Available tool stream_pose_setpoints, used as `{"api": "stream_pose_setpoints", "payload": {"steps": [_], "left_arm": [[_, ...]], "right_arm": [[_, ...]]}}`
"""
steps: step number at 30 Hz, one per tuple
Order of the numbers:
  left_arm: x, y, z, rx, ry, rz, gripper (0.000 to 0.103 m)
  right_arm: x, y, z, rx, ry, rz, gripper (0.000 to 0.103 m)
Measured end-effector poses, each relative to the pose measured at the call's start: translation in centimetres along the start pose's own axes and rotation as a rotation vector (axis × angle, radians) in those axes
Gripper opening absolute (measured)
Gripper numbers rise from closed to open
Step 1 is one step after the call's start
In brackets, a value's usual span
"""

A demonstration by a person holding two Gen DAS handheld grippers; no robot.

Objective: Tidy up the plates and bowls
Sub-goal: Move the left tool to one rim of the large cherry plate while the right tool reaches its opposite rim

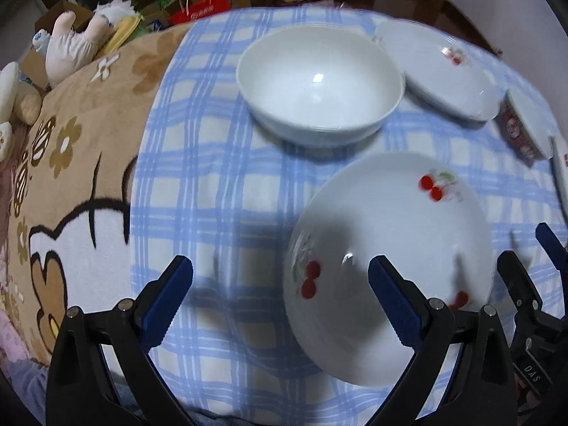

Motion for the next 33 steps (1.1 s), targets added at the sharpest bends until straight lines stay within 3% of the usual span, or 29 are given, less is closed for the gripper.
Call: {"api": "stream_pose_setpoints", "payload": {"steps": [17,24,33], "left_arm": [[-4.0,1.4,1.1,-0.002,0.16,-0.1,0.1],[-4.0,0.1,1.0,-0.083,0.123,-0.155,0.102],[-4.4,-1.2,1.6,-0.154,0.136,-0.121,0.102]], "right_arm": [[-3.6,0.3,2.7,0.008,0.152,0.02,0.1],[-4.1,0.6,3.3,0.048,0.159,0.091,0.103],[-4.3,0.7,3.5,0.042,0.182,0.081,0.103]]}}
Point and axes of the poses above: each gripper's, at about its wrist camera, not at the fingertips, and x roughly against the way its jaws point, y to its left, z to its underside, the point moved 5 cm from there along -x, roughly the way its jaws point, and after that the axes turned 3 degrees about z, right-handed, at the moved point
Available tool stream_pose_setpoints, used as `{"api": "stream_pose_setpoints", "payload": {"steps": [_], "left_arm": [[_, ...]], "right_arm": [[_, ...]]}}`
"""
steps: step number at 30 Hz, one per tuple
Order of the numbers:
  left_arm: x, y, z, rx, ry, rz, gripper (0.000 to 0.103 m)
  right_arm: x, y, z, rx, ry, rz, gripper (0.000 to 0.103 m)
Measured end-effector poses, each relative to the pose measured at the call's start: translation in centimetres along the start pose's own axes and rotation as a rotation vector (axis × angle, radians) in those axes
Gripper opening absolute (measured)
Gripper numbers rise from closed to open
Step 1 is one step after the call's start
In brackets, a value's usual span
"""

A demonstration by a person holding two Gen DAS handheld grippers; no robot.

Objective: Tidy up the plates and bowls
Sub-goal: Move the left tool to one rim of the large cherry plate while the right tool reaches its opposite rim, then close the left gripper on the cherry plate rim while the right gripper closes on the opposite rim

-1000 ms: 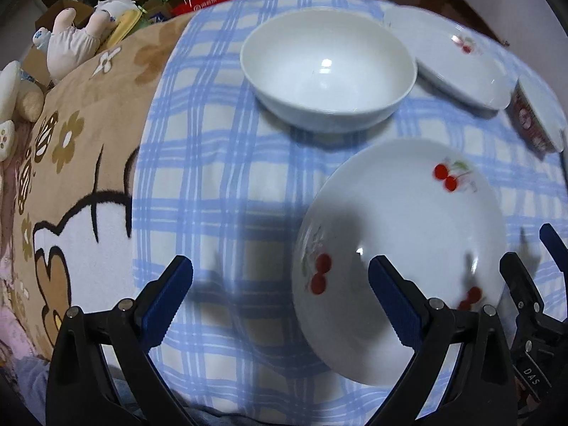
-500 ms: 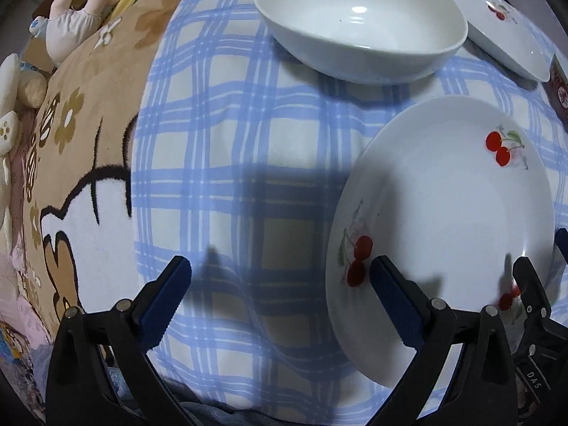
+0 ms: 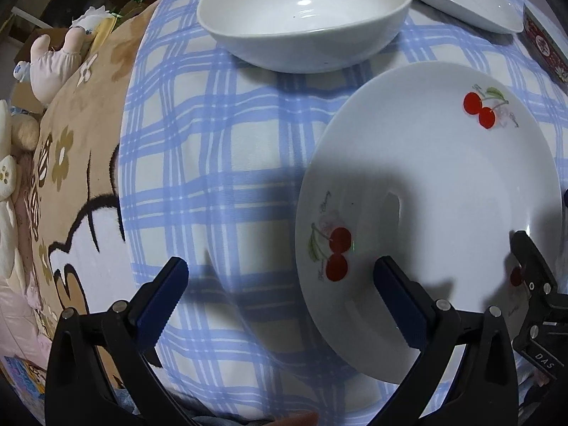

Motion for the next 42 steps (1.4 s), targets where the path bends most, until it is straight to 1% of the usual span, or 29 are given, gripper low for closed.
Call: {"api": "stream_pose_setpoints", "payload": {"steps": [2,4,5,6,9,11,16,20,21,22,23,24,25,26,28,29,30,31,32,33,34,38,42], "left_arm": [[-0.3,0.4,0.2,0.017,0.01,0.026,0.103],[-0.5,0.6,0.3,0.042,0.031,0.069,0.103],[-0.9,1.1,0.6,0.063,0.046,0.097,0.102],[-1.2,1.5,0.7,0.108,0.072,0.138,0.102],[-1.8,2.3,0.9,0.162,0.108,0.202,0.102],[-1.8,2.4,0.9,0.154,0.106,0.2,0.102],[-1.4,2.2,0.9,0.1,0.077,0.143,0.102],[-0.8,1.3,0.7,0.053,0.041,0.101,0.101],[-0.5,0.6,0.3,0.041,0.034,0.099,0.097],[-0.1,0.0,-0.2,0.037,0.027,0.104,0.093],[0.1,-0.3,-0.3,0.036,0.022,0.11,0.09],[0.4,-0.6,-0.5,0.032,0.015,0.119,0.085],[0.6,-0.8,-0.6,0.029,0.006,0.118,0.079],[0.9,-1.0,-0.6,0.022,-0.007,0.119,0.076],[1.6,-1.8,-0.8,0.003,-0.03,0.126,0.06],[2.5,-2.2,-0.5,-0.003,-0.038,0.125,0.056],[2.9,-2.6,-0.6,-0.012,-0.054,0.119,0.047],[3.3,-2.9,-0.7,-0.021,-0.068,0.111,0.04],[3.7,-3.1,-0.6,-0.026,-0.075,0.107,0.038],[3.9,-3.5,-0.7,-0.035,-0.081,0.102,0.037],[4.1,-3.8,-0.8,-0.047,-0.086,0.095,0.034],[4.5,-4.4,-0.7,-0.049,-0.095,0.081,0.031],[4.2,-3.4,-0.8,-0.006,-0.095,0.108,0.026]], "right_arm": [[-0.2,0.0,-0.2,0.002,0.017,-0.005,0.103],[-0.2,0.1,-0.1,0.005,0.023,-0.007,0.103],[-0.3,0.2,-0.1,0.004,0.031,-0.01,0.103],[-0.3,0.4,0.0,0.004,0.04,-0.01,0.103],[-0.1,0.7,0.3,0.02,0.05,-0.027,0.103],[0.0,0.7,0.6,0.021,0.042,-0.037,0.103],[0.0,0.6,0.7,0.026,0.041,-0.037,0.103],[0.3,0.8,0.6,0.019,0.024,-0.017,0.102],[0.4,0.8,0.6,0.012,0.019,-0.016,0.098],[0.6,0.7,0.6,0.007,0.016,-0.012,0.096],[0.8,0.6,0.5,-0.001,0.011,-0.008,0.09],[1.0,0.4,0.5,-0.013,0.004,-0.008,0.085],[1.1,0.3,0.5,-0.025,-0.002,-0.016,0.083],[1.2,0.2,0.5,-0.031,-0.007,-0.02,0.079],[1.5,0.1,0.4,-0.043,-0.03,-0.033,0.069],[1.6,0.1,0.4,-0.045,-0.035,-0.041,0.06],[1.8,0.2,0.4,-0.048,-0.041,-0.059,0.047],[2.0,0.4,0.3,-0.048,-0.041,-0.087,0.04],[2.0,0.5,0.3,-0.046,-0.037,-0.105,0.027],[2.1,0.7,0.4,-0.048,-0.027,-0.133,0.016],[2.3,0.9,0.4,-0.048,-0.019,-0.153,0.016],[2.5,0.5,0.2,-0.071,-0.028,-0.17,0.015],[2.5,0.0,0.4,-0.094,-0.028,-0.188,0.014]]}}
Point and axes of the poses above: each gripper's, at about its wrist camera, not at the fingertips, and x roughly against the way its jaws point, y to its left, z to its underside, the point moved 5 cm from there along -x, roughly the way its jaws point, and after that the axes turned 3 degrees about z, right-handed, at the moved point
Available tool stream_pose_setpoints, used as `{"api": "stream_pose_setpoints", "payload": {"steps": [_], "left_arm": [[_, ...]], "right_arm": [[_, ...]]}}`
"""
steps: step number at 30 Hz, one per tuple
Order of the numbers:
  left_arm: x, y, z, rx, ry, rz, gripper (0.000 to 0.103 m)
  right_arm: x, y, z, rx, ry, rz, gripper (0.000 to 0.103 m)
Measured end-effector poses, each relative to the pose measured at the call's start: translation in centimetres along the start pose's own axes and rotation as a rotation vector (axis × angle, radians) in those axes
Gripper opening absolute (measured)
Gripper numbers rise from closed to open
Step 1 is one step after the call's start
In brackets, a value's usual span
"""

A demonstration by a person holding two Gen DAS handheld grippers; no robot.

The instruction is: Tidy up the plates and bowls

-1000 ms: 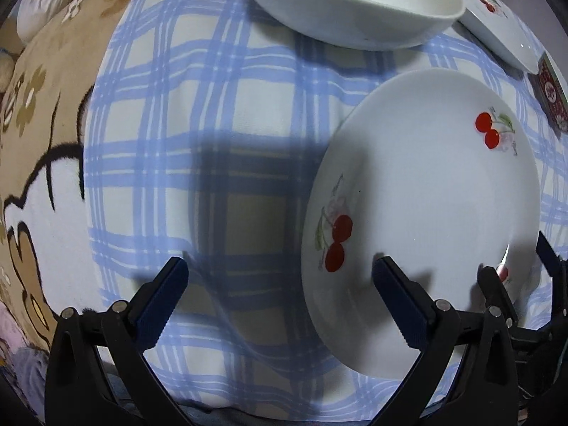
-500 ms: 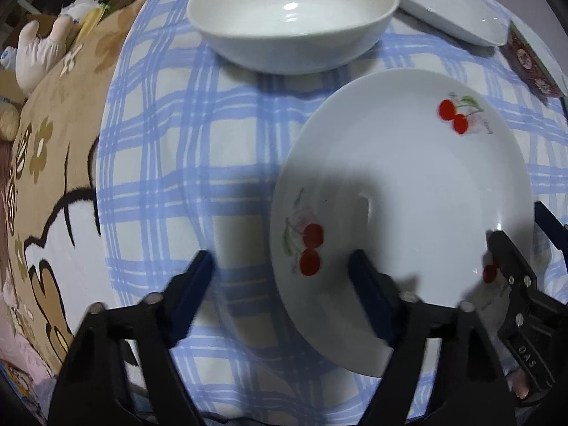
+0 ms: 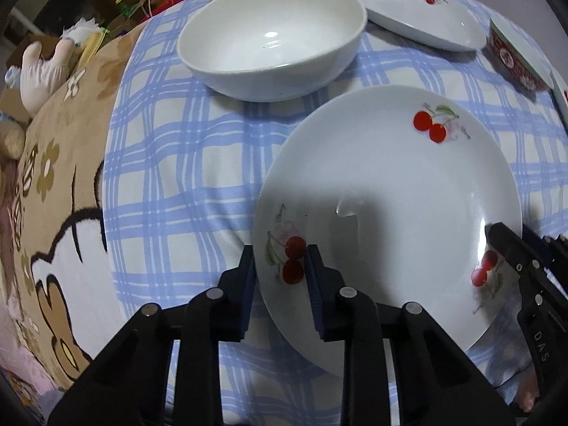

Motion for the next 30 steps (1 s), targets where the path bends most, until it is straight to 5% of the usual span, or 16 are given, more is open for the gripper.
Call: {"api": "stream_pose_setpoints", "payload": {"steps": [30], "left_arm": [[0.9,0.4,0.4,0.041,-0.007,0.025,0.024]], "right_arm": [[0.0,0.5,-0.3,0.058,-0.041,0.091,0.012]]}}
Point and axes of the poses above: each gripper's, at about its wrist camera, not at the fingertips, and x roughly against the way its jaws point, y to its left, z to its underside, the point moved 5 cm from there along -x, roughly the way its jaws point, and after that the axes turned 3 degrees about z, right-handed, at the moved point
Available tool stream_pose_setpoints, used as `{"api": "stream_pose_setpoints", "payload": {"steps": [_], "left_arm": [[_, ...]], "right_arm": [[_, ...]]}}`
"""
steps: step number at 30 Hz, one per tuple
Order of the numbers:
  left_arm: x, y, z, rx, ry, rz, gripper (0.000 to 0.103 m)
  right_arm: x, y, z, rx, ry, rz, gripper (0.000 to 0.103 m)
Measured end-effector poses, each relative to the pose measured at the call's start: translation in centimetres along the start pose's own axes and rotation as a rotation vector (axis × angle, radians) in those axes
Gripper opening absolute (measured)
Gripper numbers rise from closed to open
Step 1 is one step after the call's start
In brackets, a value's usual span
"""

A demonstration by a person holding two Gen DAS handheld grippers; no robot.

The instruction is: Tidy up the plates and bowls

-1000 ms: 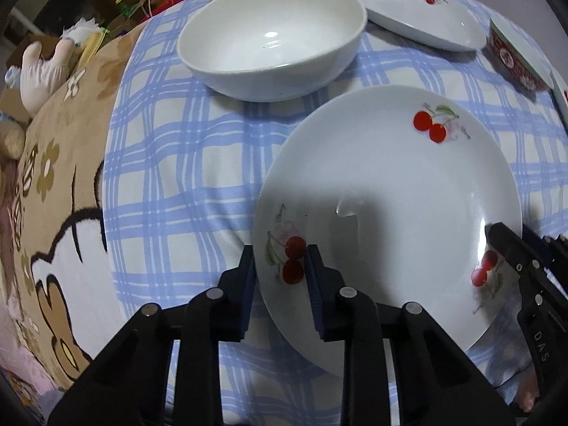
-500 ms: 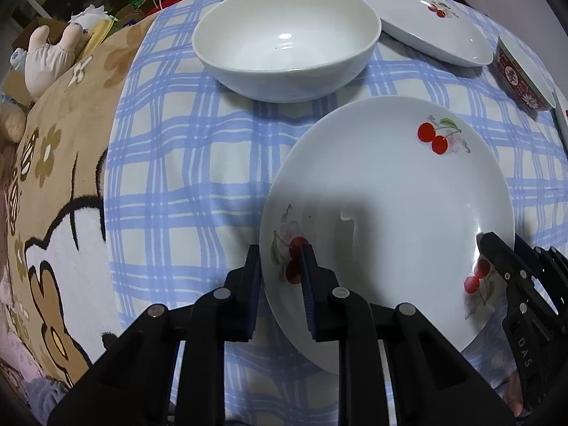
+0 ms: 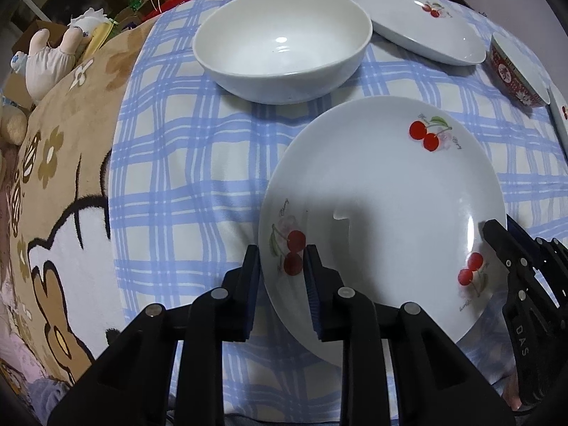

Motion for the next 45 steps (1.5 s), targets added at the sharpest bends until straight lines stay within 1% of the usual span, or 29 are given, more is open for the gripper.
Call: {"api": "stream_pose_setpoints", "payload": {"steps": [5,10,12,15,17,19,21,25,28,35,37,40,45], "left_arm": [[0.2,-0.1,0.1,-0.016,-0.011,-0.011,0.022],[0.5,0.1,0.0,0.015,-0.019,0.023,0.022],[0.4,0.0,0.0,0.016,-0.015,0.019,0.022],[0.1,-0.2,-0.1,0.006,-0.01,-0.002,0.022],[0.0,-0.1,-0.1,0.006,-0.011,-0.005,0.022],[0.1,0.0,-0.1,0.013,-0.017,0.005,0.022],[0.3,0.1,-0.1,0.018,-0.022,0.021,0.022],[0.9,-0.1,-0.1,0.035,-0.04,0.093,0.022],[1.2,-0.5,0.0,0.031,-0.053,0.12,0.022],[1.8,-2.6,0.6,-0.027,-0.071,0.142,0.019],[2.1,-3.4,0.8,-0.047,-0.077,0.151,0.014],[2.3,-4.5,0.8,-0.043,-0.087,0.173,0.013],[3.0,-7.5,0.9,-0.083,-0.115,0.218,0.012]], "right_arm": [[-0.1,-0.4,0.0,-0.028,0.01,-0.023,0.011],[-0.3,-0.7,0.2,-0.053,0.022,-0.046,0.012],[-0.4,-0.9,0.3,-0.074,0.025,-0.064,0.012],[-0.3,-0.6,0.4,-0.056,0.013,-0.054,0.012],[-0.2,-0.6,0.4,-0.066,0.008,-0.057,0.012],[-0.1,-0.8,0.4,-0.086,0.01,-0.07,0.011],[-0.1,-1.3,0.4,-0.131,0.015,-0.101,0.01],[0.1,-2.1,0.4,-0.152,0.018,-0.09,0.01],[0.5,-2.8,0.4,-0.174,0.023,-0.095,0.009],[2.5,-4.3,0.3,-0.176,0.0,-0.04,0.009],[3.1,-5.0,0.4,-0.18,-0.007,-0.013,0.009],[4.0,-6.3,0.5,-0.191,-0.01,0.017,0.008],[5.9,-8.9,0.8,-0.202,-0.021,0.074,0.008]]}}
Point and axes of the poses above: each gripper's, at about its wrist camera, not at the fingertips, and x roughly against the way its jaws point, y to its left, z to its underside, the point moved 5 cm from there along -x, roughly the way its jaws point, and after that the axes turned 3 degrees about z, right-handed, at the moved point
